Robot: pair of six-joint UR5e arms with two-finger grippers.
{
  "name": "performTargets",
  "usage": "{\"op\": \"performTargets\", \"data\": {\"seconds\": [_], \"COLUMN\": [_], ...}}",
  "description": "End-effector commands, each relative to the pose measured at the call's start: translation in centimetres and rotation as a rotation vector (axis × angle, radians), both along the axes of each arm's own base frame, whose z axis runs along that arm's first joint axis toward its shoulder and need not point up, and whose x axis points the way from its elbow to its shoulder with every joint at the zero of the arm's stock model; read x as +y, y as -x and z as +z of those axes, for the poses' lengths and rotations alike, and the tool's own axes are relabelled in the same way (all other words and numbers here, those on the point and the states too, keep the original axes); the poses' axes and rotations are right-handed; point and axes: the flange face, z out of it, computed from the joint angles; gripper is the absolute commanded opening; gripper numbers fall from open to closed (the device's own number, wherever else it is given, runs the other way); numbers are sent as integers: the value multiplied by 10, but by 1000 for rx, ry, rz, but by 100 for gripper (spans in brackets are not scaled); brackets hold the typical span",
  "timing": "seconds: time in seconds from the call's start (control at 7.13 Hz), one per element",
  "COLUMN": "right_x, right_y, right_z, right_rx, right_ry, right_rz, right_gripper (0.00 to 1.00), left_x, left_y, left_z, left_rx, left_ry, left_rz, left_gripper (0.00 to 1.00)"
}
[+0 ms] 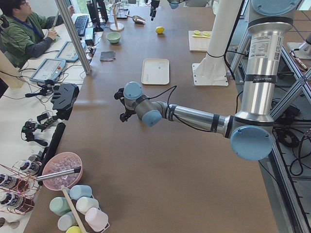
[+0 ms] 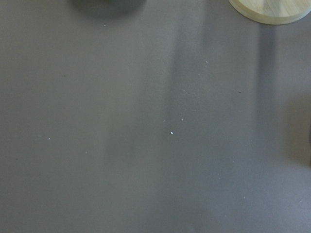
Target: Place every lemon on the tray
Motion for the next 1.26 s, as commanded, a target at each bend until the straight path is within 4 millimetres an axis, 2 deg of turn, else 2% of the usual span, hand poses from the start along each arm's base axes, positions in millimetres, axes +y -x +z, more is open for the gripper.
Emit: {"op": "performTargets", "data": {"seconds": [0.0,0.14,0.56,0.7,0.98,1.12], "right_x": [0,0,0,0,0,-1], "right_y": [4,4,4,4,4,5], "right_z": [-2,-3,-5,-6,-6,-6], "right_rx": [-5,-6,-8,-8,-9,-8], "right_ry": [-1,-4,-7,-8,-10,-8], "right_rz": [-1,-1,-1,-1,-1,-1], "right_gripper": [100,100,100,100,100,100], "left_x": [2,-7,-3,2,26,24], "left_y": [-66,-85,-109,-118,-152,-154], "left_z": [-8,-9,31,33,25,21], "left_rx": [-30,-28,-7,12,65,64], "left_ry": [-28,-27,-55,-39,-12,-27], "left_rz": [35,51,86,85,109,88], "left_gripper": [99,99,99,99,98,71]}}
